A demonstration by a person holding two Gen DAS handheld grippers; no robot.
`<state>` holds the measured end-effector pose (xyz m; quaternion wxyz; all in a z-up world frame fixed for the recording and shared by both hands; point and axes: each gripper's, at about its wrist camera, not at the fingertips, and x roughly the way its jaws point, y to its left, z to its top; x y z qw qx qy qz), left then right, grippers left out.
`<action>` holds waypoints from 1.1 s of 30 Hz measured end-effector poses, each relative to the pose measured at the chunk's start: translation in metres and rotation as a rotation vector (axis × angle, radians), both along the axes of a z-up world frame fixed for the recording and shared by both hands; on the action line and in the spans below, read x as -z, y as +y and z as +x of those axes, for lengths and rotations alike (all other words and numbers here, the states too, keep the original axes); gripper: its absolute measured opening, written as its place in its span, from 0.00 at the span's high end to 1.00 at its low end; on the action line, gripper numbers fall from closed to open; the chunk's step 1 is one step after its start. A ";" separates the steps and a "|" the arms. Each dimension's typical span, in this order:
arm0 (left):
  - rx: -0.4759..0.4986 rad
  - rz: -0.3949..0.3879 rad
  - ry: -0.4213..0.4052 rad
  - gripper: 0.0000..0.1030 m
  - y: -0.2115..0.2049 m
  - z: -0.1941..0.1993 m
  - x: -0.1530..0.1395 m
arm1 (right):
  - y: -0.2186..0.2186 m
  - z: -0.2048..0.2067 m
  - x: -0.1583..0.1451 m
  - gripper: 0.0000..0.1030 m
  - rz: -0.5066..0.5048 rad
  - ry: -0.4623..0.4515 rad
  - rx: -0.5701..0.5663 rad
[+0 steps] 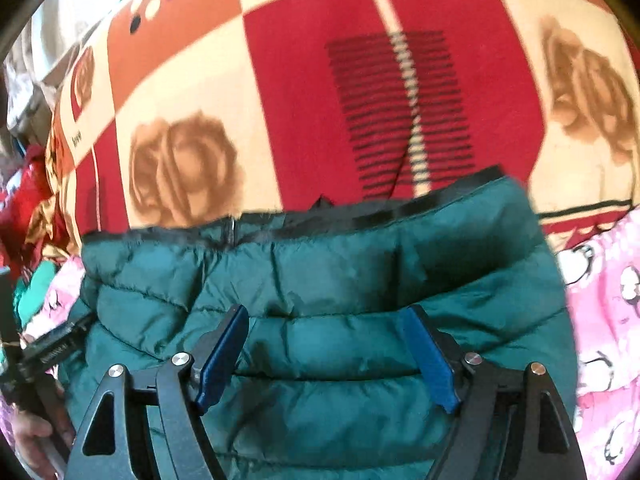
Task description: Fold large clothes
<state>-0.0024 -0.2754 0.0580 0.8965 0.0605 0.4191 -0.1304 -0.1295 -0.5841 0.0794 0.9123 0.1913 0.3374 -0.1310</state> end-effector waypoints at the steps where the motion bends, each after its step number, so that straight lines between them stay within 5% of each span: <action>1: 0.000 0.001 -0.002 0.16 0.000 0.000 0.000 | -0.003 -0.003 -0.003 0.25 -0.014 -0.007 0.014; 12: 0.004 0.038 -0.060 0.16 -0.005 -0.007 0.001 | -0.044 0.004 0.040 0.23 -0.011 0.076 0.140; 33: 0.003 0.037 -0.063 0.16 -0.005 -0.008 0.001 | -0.026 -0.036 0.011 0.22 0.030 0.022 0.148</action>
